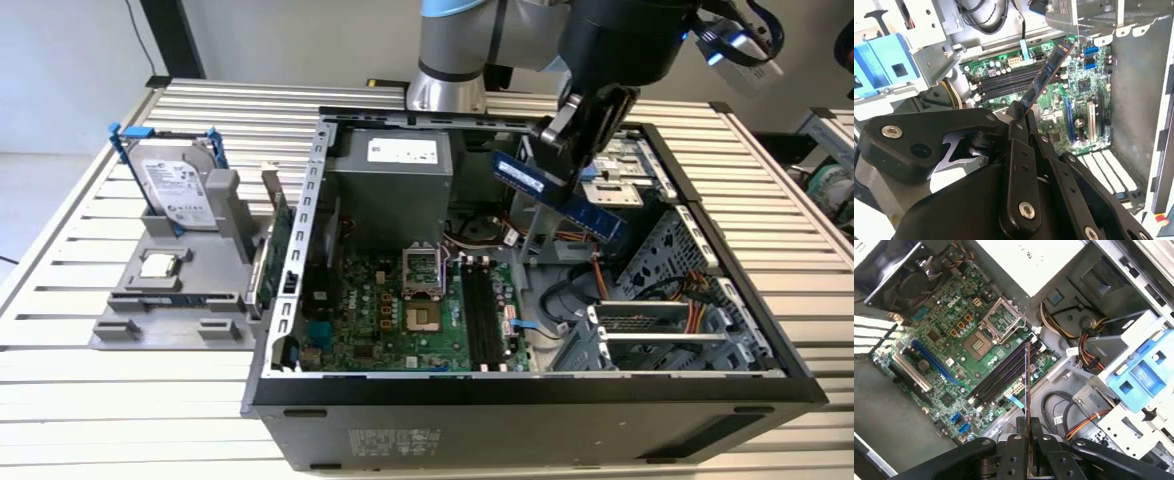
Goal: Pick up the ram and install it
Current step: 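Insert the ram into the slot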
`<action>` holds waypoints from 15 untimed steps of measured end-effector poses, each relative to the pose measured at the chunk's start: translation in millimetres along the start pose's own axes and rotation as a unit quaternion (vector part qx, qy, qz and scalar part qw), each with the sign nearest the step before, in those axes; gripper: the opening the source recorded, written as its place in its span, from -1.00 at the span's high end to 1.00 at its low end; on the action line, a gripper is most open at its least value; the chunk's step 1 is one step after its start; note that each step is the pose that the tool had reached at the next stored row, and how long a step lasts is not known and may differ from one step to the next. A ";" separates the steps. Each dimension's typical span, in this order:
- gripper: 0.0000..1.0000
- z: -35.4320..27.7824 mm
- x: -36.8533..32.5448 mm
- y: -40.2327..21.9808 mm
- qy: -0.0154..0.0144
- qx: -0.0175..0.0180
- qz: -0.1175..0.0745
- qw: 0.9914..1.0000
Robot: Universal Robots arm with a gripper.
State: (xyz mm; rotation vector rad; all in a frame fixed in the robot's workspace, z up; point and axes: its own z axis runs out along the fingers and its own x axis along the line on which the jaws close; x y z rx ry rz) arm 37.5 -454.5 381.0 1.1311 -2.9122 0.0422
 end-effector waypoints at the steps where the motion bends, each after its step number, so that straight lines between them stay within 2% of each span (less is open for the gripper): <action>1: 1.00 0.0 0.0 0.0 0.000 0.000 0.009 1.000; 5: 1.00 0.0 0.0 0.0 0.001 -0.001 0.044 0.999; 8: 1.00 0.0 0.0 0.0 0.001 -0.002 0.070 0.998; 15: 1.00 0.0 0.0 0.0 0.002 -0.003 0.124 0.992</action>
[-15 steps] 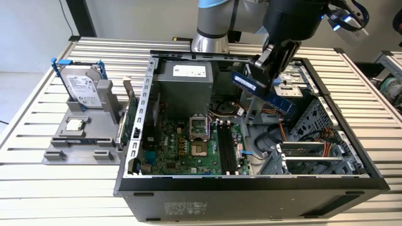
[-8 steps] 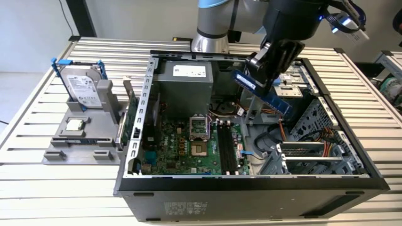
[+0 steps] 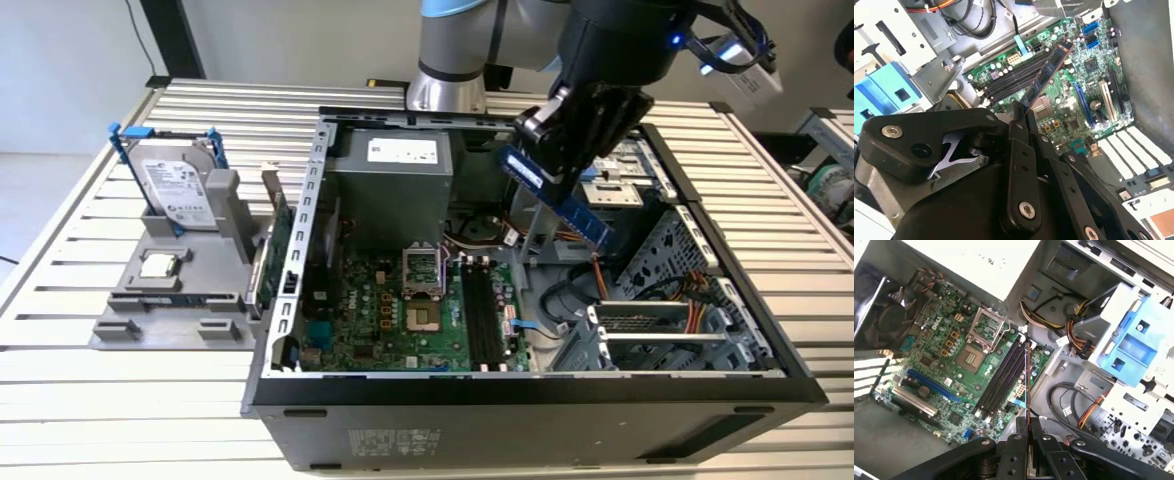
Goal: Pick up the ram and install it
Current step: 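Insert the ram into the slot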
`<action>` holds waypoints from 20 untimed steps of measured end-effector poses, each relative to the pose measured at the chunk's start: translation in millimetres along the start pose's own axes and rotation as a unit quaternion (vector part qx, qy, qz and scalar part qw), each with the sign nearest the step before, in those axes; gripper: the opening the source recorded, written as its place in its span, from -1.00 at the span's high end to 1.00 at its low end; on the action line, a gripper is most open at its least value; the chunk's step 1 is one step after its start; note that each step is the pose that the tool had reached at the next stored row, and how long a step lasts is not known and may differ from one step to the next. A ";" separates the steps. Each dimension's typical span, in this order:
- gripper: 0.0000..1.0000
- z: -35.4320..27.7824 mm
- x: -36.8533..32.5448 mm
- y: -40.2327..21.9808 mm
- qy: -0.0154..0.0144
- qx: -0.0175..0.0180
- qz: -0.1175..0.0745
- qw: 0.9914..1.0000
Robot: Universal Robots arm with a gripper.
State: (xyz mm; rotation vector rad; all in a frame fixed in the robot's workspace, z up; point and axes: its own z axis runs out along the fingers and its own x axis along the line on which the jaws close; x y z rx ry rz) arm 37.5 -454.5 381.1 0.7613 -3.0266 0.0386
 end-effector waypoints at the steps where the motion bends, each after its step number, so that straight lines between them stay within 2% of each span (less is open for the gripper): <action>1: 1.00 0.0 0.0 0.0 0.000 0.000 0.006 1.000; 6: 1.00 0.0 0.0 0.0 0.001 -0.001 0.039 0.999; 11: 1.00 0.0 0.0 0.0 0.001 -0.002 0.071 0.997; 16: 1.00 0.0 0.0 0.0 0.002 -0.003 0.103 0.995; 20: 1.00 0.0 0.0 0.0 0.002 -0.003 0.129 0.992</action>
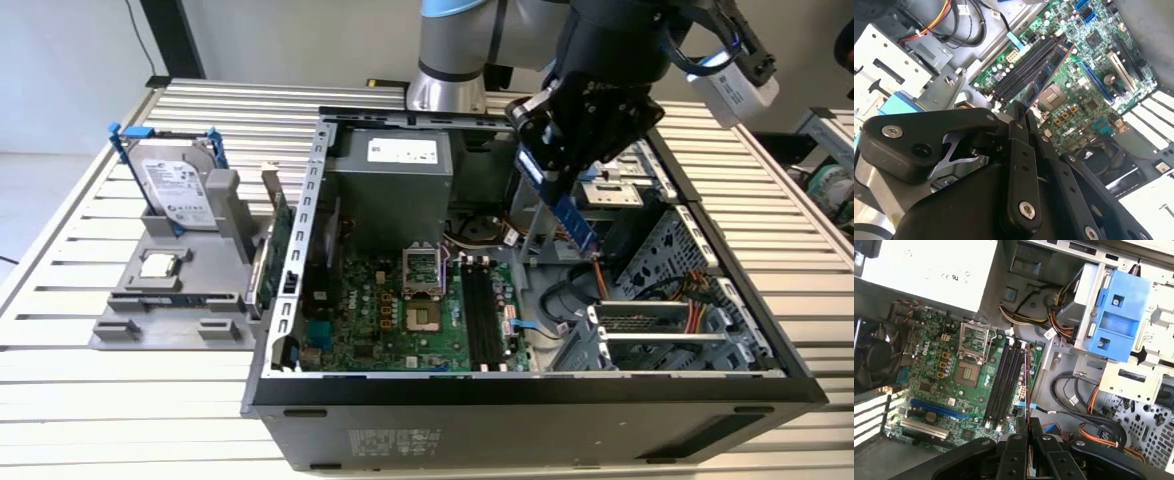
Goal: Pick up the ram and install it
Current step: 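Insert the ram into the slot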
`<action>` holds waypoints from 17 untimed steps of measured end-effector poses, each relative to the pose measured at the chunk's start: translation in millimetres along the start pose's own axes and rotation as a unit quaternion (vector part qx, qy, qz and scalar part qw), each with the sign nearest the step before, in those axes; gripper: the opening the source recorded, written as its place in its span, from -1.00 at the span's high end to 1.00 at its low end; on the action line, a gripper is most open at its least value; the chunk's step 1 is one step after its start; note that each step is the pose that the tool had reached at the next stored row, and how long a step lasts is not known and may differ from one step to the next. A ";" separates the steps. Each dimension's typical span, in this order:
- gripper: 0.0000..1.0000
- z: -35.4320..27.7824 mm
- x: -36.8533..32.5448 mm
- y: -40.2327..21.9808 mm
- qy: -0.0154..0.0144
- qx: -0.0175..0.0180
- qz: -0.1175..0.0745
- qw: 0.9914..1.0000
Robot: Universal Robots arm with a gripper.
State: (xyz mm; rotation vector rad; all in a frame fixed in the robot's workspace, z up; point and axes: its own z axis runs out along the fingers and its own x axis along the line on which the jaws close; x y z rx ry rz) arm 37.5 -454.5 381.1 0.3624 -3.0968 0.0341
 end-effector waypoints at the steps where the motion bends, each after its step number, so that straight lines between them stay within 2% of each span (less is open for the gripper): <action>1: 1.00 0.0 0.0 0.0 0.000 0.000 0.006 1.000; 5: 1.00 0.0 0.0 0.0 0.001 -0.001 0.032 0.999; 10: 1.00 0.0 0.0 0.0 0.001 -0.002 0.064 0.998; 14: 1.00 0.0 0.0 0.0 0.002 -0.002 0.090 0.996; 17: 1.00 0.0 0.0 0.0 0.002 -0.003 0.111 0.994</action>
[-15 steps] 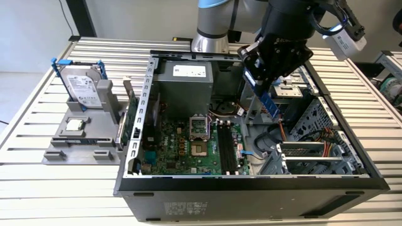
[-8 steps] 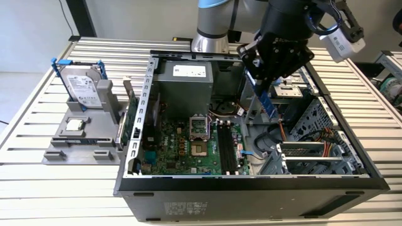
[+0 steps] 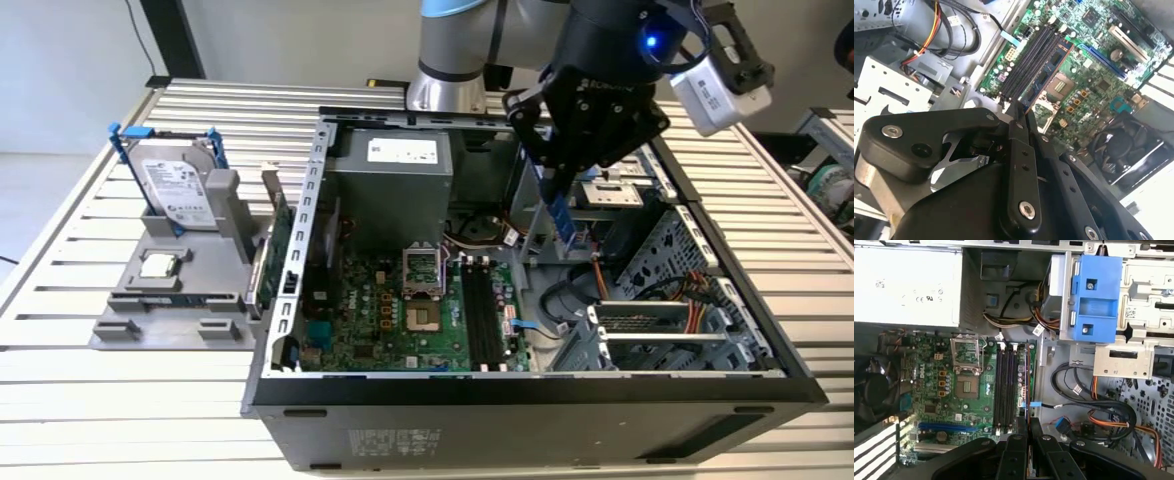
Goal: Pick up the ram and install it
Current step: 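Insert the ram into the slot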
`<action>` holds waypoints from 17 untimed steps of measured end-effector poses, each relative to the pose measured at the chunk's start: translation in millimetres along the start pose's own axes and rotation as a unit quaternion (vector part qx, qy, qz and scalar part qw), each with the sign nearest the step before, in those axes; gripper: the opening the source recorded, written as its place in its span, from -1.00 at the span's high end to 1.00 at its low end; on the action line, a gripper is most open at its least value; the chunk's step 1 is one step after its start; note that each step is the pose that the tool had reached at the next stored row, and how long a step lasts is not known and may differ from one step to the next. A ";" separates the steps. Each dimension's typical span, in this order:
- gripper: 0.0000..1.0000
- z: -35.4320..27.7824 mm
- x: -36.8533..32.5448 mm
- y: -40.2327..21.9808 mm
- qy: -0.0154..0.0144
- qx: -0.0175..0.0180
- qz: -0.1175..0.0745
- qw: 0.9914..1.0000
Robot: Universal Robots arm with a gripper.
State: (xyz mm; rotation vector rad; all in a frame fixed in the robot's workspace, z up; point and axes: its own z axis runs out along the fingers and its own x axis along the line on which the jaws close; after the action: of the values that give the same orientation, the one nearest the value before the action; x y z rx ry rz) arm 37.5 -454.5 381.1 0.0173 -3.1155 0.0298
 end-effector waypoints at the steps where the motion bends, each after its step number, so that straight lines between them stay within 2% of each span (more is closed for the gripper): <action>1: 1.00 0.0 0.0 0.0 0.000 0.000 0.007 1.000; 6: 1.00 0.0 0.0 0.0 0.001 -0.001 0.041 0.999; 10: 1.00 0.0 0.0 0.1 0.001 -0.001 0.046 0.999; 11: 1.00 12.3 -0.3 0.4 -0.009 -0.001 0.040 0.999; 14: 1.00 15.6 -0.4 0.4 -0.013 -0.001 0.035 0.999; 17: 1.00 15.7 -0.5 0.4 -0.013 -0.001 0.034 0.999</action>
State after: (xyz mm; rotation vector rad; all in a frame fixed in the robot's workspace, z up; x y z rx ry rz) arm 37.6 -454.4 365.4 -0.0883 -3.1419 0.0270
